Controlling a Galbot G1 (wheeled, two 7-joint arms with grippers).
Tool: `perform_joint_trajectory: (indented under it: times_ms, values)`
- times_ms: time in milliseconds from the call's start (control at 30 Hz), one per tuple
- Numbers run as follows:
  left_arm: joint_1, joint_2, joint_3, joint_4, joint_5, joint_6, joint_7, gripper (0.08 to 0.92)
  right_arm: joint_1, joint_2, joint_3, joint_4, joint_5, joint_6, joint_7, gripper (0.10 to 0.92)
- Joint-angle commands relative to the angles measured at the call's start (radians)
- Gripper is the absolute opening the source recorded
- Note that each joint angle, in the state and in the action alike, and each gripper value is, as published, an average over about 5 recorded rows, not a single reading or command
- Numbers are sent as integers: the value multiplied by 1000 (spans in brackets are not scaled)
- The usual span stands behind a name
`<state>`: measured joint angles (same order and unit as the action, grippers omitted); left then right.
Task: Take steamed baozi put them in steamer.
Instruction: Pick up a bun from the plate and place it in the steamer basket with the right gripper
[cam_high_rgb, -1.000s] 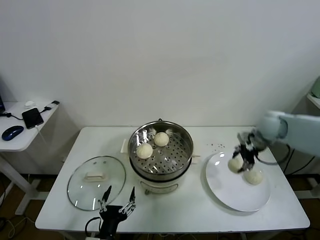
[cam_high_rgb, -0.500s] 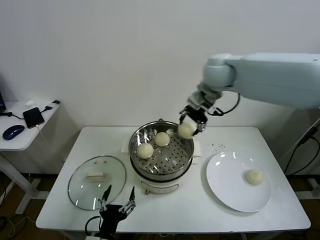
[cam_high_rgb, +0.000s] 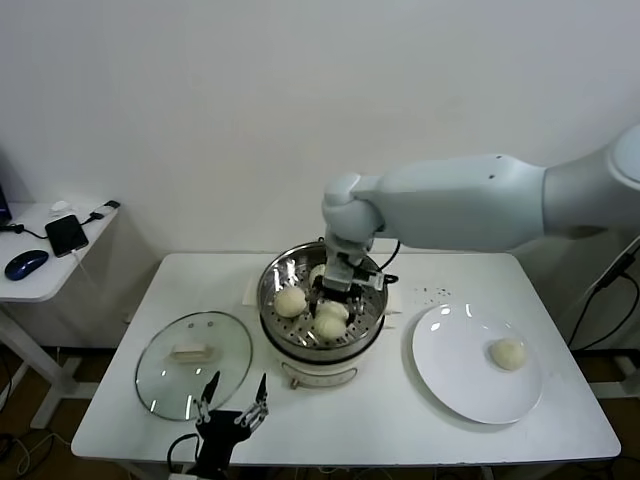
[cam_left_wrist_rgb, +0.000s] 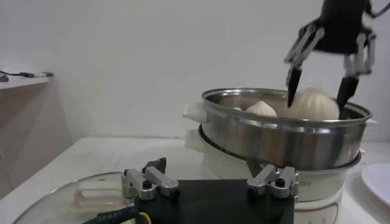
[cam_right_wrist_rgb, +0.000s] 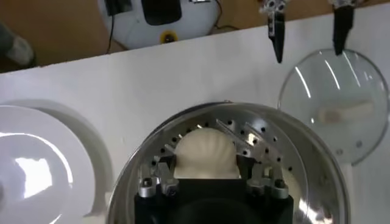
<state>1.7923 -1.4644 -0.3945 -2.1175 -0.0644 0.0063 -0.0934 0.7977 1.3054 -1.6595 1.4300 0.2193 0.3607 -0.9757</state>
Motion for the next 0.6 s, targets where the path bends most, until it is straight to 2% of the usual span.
perform_joint_trajectory:
  times_ms: [33, 167, 333, 600]
  values:
    - [-1, -1, 0, 3, -1, 0, -2, 823, -141, 55, 20, -94, -141, 53, 88, 678]
    - [0, -2, -1, 3, -1, 0, -4, 823, -145, 57, 35, -114, -140, 49, 109, 743]
    - [4, -1, 0, -1, 1, -1, -3, 823, -77, 33, 33, -93, -64, 73, 41, 817]
    - [9, -5, 8, -7, 13, -5, -1, 823, 172, -121, -68, -97, 253, 72, -114, 823]
